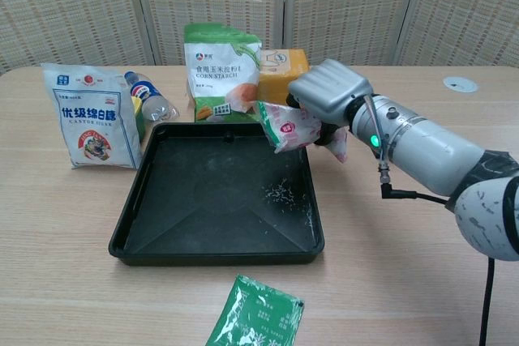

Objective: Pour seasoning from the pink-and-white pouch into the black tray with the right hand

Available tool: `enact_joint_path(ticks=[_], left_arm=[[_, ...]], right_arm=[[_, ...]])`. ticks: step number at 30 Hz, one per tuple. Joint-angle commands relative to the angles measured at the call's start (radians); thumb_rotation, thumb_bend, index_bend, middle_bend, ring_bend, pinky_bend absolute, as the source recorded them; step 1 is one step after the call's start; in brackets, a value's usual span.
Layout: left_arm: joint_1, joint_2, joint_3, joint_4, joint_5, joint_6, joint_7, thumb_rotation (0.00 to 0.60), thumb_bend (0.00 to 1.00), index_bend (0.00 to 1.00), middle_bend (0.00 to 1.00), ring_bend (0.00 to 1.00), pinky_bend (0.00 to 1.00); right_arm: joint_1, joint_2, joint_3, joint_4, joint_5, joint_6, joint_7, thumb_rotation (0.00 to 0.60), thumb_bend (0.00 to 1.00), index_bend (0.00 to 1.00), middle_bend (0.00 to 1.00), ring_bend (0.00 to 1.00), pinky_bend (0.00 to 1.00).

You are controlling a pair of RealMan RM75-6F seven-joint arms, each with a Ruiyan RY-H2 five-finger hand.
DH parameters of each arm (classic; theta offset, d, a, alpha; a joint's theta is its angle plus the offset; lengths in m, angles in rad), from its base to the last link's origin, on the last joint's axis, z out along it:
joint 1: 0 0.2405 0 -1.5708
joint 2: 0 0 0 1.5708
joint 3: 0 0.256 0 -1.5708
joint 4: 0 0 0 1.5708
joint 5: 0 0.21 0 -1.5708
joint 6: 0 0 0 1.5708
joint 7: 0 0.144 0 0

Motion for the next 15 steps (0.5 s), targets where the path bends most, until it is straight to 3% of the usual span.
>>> enact_joint_path(ticks=[1, 8, 15], left_arm=[[-0.002, 0.002, 0.000, -0.010, 0.004, 0.001, 0.010, 0.600, 0.44, 0.13, 0.13, 0.09, 0.00], [-0.005, 0.005, 0.002, -0.033, 0.008, 0.001, 0.034, 0.600, 0.44, 0.13, 0.13, 0.09, 0.00], [-0.007, 0.008, 0.004, -0.055, 0.014, 0.002, 0.058, 0.600, 0.44, 0.13, 0.13, 0.09, 0.00]], right_arm=[[-0.068, 0.066, 0.035, -0.091, 0.046, -0.016, 0.188, 0.600, 0.27, 0.81, 0.75, 1.00, 1.00], [-0.136, 0.137, 0.064, -0.155, 0.060, -0.081, 0.559, 0.600, 0.27, 0.81, 0.75, 1.00, 1.00], [-0.177, 0.147, 0.017, -0.086, -0.026, -0.137, 0.904, 0.600, 0.27, 0.80, 0.72, 1.00, 1.00]])
